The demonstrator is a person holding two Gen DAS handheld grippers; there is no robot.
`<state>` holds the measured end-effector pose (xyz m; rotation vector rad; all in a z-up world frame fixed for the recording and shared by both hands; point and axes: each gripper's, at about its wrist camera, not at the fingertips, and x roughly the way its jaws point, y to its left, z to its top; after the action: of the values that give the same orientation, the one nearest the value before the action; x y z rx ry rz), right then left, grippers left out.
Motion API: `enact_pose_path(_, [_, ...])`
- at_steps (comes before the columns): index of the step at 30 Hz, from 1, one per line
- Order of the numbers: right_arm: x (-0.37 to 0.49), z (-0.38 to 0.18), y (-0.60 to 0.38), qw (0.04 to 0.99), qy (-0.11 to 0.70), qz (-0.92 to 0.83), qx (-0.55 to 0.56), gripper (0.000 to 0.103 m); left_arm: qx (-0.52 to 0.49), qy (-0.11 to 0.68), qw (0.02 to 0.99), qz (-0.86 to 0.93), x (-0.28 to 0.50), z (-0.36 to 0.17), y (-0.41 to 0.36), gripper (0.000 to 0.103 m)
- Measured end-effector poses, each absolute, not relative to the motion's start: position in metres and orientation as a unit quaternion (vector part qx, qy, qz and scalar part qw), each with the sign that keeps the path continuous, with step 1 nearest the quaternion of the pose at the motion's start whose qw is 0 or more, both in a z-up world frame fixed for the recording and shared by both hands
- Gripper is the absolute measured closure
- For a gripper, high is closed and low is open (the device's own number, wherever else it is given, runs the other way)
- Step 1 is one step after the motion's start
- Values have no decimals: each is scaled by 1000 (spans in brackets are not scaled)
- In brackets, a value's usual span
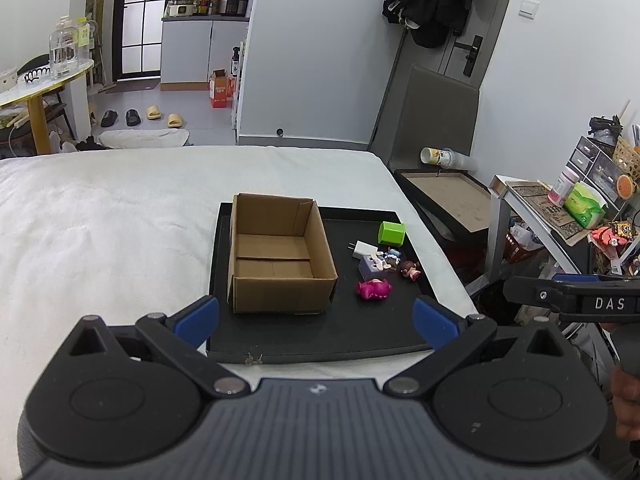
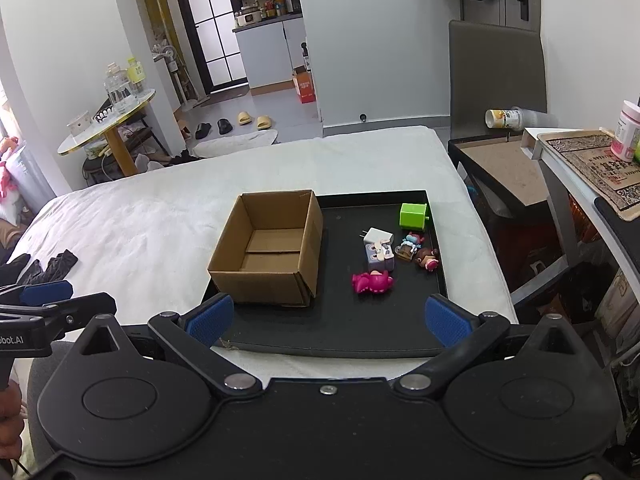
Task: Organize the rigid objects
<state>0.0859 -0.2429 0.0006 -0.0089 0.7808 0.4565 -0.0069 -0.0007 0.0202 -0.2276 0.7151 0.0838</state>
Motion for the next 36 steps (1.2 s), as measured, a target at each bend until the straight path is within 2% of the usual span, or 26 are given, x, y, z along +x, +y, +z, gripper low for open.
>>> enact_pose_path(36, [81, -4, -240, 899, 378, 221, -8, 0, -97, 347, 932, 39, -9, 26, 4, 0])
